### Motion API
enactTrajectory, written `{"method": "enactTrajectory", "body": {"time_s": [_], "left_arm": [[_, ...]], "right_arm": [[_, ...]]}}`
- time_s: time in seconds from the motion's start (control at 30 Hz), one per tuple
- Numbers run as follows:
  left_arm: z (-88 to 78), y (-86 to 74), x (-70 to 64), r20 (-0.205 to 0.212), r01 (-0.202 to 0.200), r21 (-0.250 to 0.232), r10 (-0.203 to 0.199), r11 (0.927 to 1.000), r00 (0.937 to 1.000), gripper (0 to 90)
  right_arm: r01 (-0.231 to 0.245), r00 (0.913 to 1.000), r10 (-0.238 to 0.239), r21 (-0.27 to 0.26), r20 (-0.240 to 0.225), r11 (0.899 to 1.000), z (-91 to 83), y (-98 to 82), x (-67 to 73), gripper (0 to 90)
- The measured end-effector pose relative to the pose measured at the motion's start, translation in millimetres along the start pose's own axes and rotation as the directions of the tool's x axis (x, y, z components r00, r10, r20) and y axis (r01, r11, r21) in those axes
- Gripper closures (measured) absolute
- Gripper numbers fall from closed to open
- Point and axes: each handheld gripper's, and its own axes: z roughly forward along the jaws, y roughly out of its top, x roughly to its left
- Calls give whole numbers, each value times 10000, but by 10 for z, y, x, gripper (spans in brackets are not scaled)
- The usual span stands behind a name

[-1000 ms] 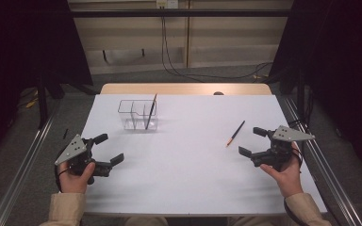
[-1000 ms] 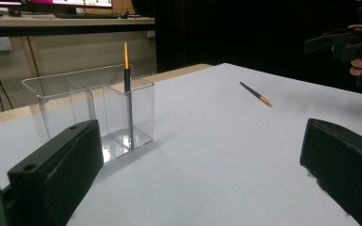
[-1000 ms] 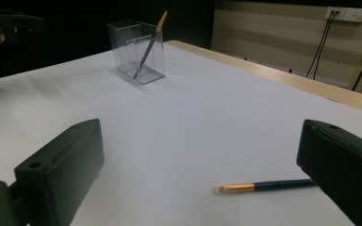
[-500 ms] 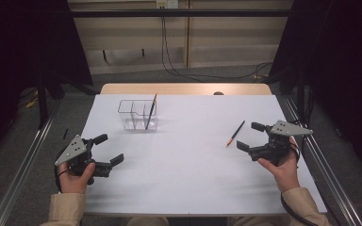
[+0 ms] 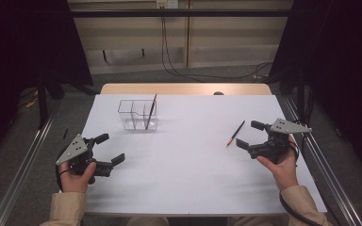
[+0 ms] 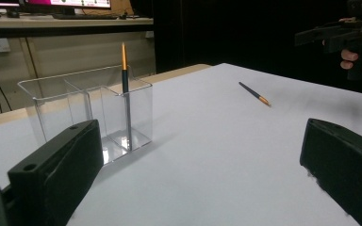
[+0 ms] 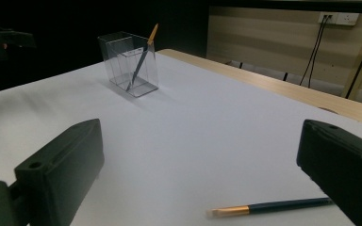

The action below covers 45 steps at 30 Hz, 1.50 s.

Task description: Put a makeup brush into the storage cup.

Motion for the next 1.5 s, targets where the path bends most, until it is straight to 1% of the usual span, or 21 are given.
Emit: {"method": "enactTrajectory", "body": {"time_s": [0.37, 0.63, 0.97, 1.07, 1.2, 1.3, 1.37, 1.5], "left_arm": [[2, 3, -27, 62, 4, -9, -4, 10000, 10000, 1], [-19, 2, -32, 92, -61, 4, 61, 10000, 9999, 2], [-30, 5, -49, 30, -54, 10, 54, 10000, 10000, 3], [-25, 7, -56, 40, -77, 17, 77, 10000, 10000, 4], [-36, 5, -66, 34, -166, 90, 165, 9998, 9999, 4], [-39, 7, -74, 1, -109, 39, 109, 9999, 9999, 4], [-42, 8, -76, 10, -190, 100, 190, 9998, 9998, 4], [-33, 6, -76, 6, -179, 112, 179, 9998, 9998, 4]], "right_arm": [[-141, 9998, 141, 36, 133, 9999, 124, 31, -35, 8], [-214, 9992, 210, 108, 353, 9997, 200, 44, -73, 9], [-132, 9975, 91, 570, 706, 9983, 259, 46, -147, 12], [-214, 9964, 157, 676, 827, 9975, 287, 35, -170, 11], [-459, 9949, 387, 760, 935, 9960, 326, 14, -207, 12], [-475, 9939, 382, 888, 1030, 9949, 358, 4, -230, 12], [-490, 9933, 383, 973, 1088, 9940, 382, 1, -236, 12], [-488, 9923, 348, 1169, 1186, 9920, 416, -2, -237, 12]]}}
